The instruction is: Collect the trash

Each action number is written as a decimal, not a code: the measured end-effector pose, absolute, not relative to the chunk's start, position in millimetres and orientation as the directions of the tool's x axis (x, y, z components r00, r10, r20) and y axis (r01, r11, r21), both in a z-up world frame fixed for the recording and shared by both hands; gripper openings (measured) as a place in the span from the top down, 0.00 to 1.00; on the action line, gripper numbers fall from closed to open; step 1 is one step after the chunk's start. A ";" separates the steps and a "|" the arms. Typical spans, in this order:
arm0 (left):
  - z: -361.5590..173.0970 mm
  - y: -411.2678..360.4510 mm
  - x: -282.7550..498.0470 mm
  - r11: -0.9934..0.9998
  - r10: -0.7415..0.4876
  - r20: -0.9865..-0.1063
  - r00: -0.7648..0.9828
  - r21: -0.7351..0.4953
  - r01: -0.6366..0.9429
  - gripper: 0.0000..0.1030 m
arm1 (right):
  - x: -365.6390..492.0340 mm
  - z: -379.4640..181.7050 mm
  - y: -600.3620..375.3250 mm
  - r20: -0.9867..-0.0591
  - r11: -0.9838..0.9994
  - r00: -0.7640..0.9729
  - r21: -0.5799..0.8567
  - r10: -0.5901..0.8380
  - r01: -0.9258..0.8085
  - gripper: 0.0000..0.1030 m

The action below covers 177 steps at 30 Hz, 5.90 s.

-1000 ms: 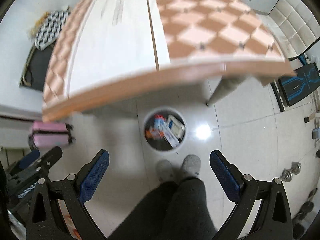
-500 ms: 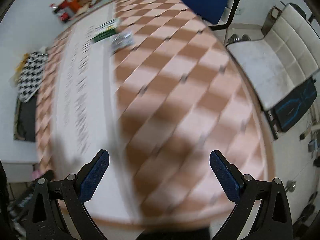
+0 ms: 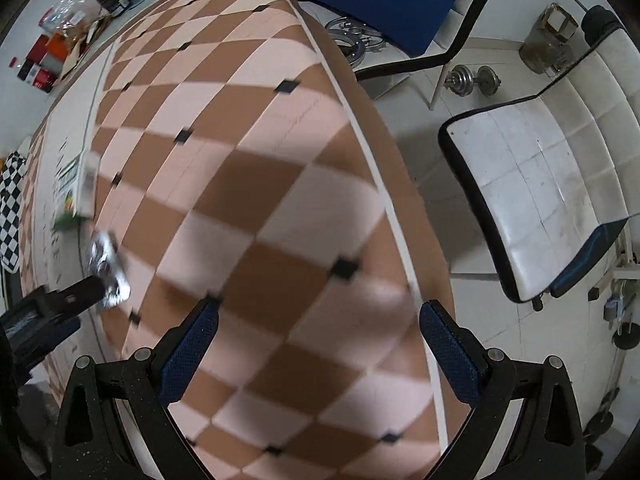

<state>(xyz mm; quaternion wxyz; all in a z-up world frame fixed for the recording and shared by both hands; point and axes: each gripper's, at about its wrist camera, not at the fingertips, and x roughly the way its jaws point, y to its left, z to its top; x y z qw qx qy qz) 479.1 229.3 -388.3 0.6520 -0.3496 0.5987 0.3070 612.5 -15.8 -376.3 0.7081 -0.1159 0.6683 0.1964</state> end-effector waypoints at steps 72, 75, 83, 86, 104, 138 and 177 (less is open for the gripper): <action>-234.8 83.4 112.0 0.639 0.174 -0.905 0.388 -0.196 -0.744 0.62 | 259.1 -277.6 -101.6 -0.891 0.733 -0.072 0.413 0.448 -0.540 0.30; -247.7 55.4 63.3 0.657 0.089 -0.918 0.386 -0.238 -0.716 0.62 | 197.9 -286.8 -150.7 -0.873 0.747 -0.121 0.469 0.473 -0.471 0.30; -360.0 -11.6 -26.1 0.650 -0.149 -0.968 0.203 -0.250 -0.718 0.61 | 71.9 -379.5 -269.3 -0.879 0.832 -0.285 0.462 0.383 -0.307 0.30; -423.1 -24.0 -34.1 0.615 -0.221 -0.966 0.136 -0.246 -0.749 0.56 | 52.7 -429.3 -290.6 -0.883 0.863 -0.329 0.428 0.334 -0.270 0.30; -733.9 10.8 -21.3 0.577 -0.210 -0.976 -0.064 -0.071 -0.813 0.09 | 85.9 -794.2 -207.5 -0.919 0.871 -0.354 0.311 0.173 -0.382 0.29; -316.8 -59.3 -59.5 0.682 -0.016 -0.993 0.113 -0.094 -0.725 0.09 | 31.6 -329.1 -267.3 -0.984 0.741 -0.099 0.176 0.147 -0.648 0.00; -115.7 -91.6 -111.0 0.707 -0.127 -0.891 0.435 -0.389 -0.591 0.02 | -26.5 -79.9 -319.1 -0.893 0.618 -0.206 0.428 0.399 -0.659 0.00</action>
